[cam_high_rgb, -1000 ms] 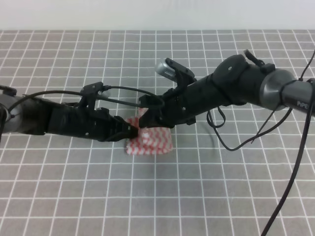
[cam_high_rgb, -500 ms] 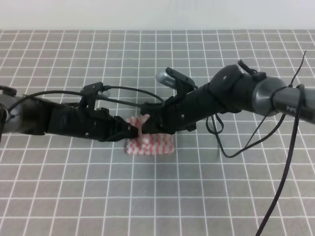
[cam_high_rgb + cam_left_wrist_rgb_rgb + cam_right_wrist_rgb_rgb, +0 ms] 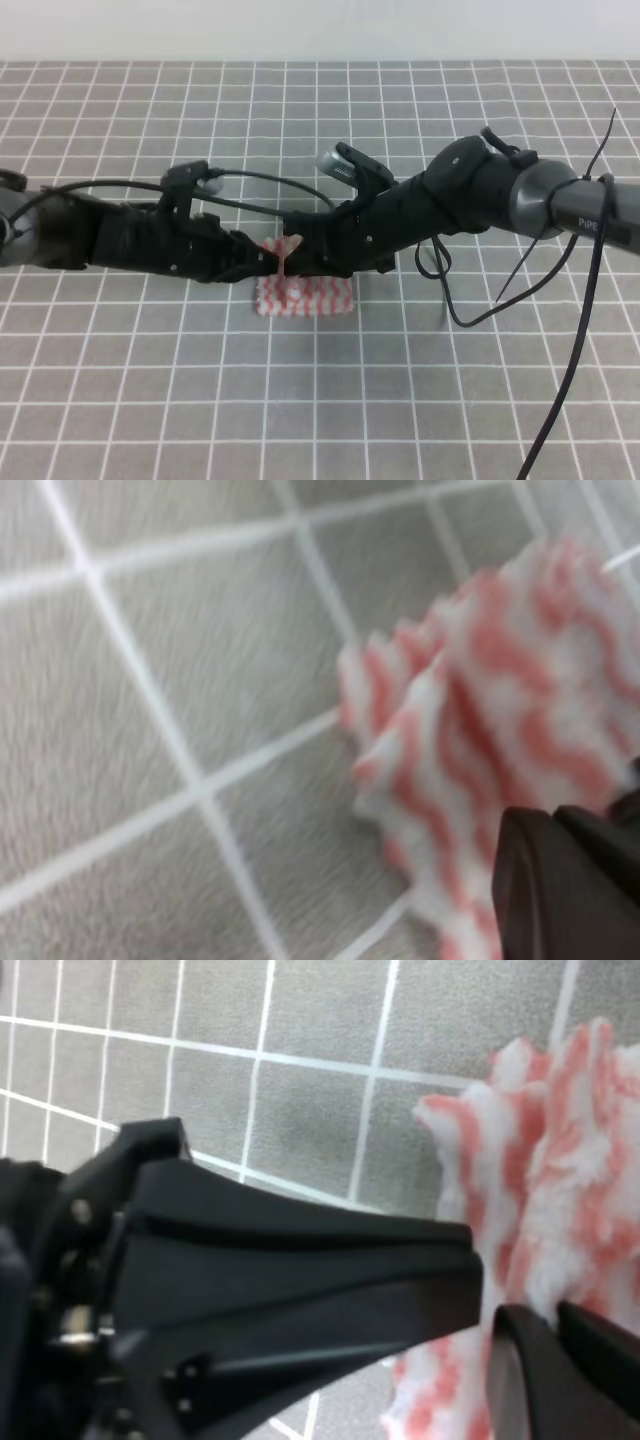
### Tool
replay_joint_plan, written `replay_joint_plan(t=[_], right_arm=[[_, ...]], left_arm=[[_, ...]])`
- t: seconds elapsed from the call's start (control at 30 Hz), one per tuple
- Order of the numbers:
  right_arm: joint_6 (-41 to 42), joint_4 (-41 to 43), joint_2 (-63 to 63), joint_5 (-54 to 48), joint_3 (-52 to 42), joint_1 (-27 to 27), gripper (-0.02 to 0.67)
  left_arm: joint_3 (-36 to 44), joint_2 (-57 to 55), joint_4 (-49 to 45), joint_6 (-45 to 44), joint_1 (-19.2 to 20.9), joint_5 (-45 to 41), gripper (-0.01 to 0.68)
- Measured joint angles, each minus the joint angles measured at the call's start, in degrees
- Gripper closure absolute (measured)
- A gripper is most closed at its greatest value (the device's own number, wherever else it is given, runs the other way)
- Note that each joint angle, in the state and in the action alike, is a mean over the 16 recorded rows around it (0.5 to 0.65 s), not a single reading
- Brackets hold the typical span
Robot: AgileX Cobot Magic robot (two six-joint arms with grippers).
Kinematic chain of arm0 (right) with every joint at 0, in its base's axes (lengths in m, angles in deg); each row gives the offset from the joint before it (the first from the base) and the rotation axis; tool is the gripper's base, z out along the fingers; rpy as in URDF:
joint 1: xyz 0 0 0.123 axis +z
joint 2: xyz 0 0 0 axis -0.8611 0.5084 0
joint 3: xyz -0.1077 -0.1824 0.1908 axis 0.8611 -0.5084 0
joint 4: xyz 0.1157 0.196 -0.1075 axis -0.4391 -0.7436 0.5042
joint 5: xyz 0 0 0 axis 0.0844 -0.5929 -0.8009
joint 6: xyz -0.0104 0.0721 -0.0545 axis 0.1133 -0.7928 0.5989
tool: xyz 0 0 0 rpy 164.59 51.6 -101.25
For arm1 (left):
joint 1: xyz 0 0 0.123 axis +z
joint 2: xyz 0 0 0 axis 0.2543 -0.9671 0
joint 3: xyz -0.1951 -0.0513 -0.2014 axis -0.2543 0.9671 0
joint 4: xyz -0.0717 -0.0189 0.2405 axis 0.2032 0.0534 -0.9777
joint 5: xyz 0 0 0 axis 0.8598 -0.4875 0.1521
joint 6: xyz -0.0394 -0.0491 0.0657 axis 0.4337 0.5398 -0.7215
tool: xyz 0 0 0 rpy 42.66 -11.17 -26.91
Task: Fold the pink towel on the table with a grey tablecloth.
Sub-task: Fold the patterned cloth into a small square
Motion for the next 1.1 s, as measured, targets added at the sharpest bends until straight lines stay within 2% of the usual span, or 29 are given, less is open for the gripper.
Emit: replay_joint_plan(t=[0.7,0.83,1.1], right_arm=[[1.70,-4.47,-0.03,-1.92,0.00,-0.01,0.624],[2.13,-5.18,-0.05,-2.21,-0.01,-0.02,0.583],[2.29,-6.35,0.04,-2.87,0.00,-0.06,0.456]], left_arm=[[0.06,3.37,-2.29,1.32,3.67,3.54,0.676],[0.06,3.39,-2.36,1.41,3.72,3.55,0.677],[0.05,3.37,-2.38,1.44,3.71,3.50,0.677]])
